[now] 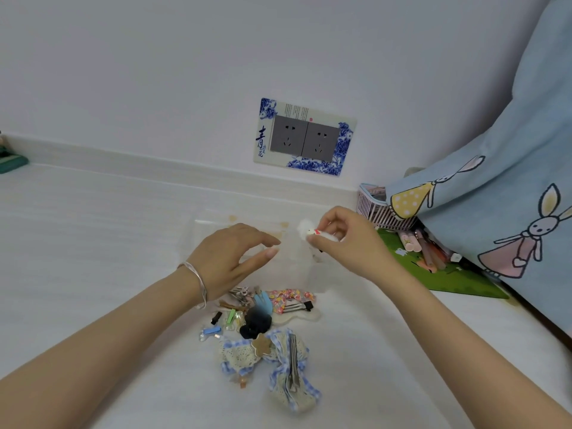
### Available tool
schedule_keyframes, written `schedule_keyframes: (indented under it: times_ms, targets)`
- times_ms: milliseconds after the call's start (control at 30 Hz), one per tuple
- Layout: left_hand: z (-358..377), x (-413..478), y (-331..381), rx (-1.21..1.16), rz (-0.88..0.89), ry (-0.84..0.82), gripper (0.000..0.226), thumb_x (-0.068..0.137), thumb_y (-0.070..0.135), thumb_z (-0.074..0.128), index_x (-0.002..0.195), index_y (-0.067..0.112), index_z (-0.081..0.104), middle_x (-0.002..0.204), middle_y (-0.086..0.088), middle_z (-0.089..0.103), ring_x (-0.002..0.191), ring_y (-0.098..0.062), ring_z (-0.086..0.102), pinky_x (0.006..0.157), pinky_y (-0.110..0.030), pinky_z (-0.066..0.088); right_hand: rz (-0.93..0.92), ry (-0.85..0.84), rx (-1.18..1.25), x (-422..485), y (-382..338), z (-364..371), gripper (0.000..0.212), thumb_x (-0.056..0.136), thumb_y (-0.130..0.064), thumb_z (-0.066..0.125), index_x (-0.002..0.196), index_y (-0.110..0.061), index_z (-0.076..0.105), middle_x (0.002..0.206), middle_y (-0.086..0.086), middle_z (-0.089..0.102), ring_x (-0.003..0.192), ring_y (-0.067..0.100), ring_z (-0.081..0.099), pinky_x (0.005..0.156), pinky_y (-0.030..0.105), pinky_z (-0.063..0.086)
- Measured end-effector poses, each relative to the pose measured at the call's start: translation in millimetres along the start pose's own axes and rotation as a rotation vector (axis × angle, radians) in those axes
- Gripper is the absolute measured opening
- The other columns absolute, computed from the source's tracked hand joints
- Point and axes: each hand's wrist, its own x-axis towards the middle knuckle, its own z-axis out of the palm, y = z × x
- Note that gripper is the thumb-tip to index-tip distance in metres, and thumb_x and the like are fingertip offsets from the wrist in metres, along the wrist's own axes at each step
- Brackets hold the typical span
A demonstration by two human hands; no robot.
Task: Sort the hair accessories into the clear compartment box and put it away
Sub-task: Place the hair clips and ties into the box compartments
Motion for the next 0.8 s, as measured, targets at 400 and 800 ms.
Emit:
schedule_keyframes:
  times_ms: [400,800]
  targets:
    - [-4,-1,-4,-0.009,0.004,-0.012,0.065,0.084,0.068,0.013,0.114,0.032,0.057,0.113,0.015,0.062,0.106,0.000,0.050,0.086,-0.020,0.039,-0.001,0.008,-0.034,3,1,11,0.014,0.082,-0.032,0.067,0.073,-0.022,0.062,0.072,-0.008,0.065,0.057,0.014,0.053,0.060,0.029,0.044]
    - [-4,-2,-1,-0.020,0.002,-0.039,0.065,0.083,0.068,0.013,0.110,0.033,0.061,0.108,0.016,0.063,0.101,0.000,0.052,0.080,-0.014,0.038,-0.175,-0.368,-0.164,-66,33,14,0.025,0.081,-0.032,0.070,0.106,-0.035,0.068,0.098,-0.017,0.063,0.090,0.005,0.056,0.065,0.014,0.040]
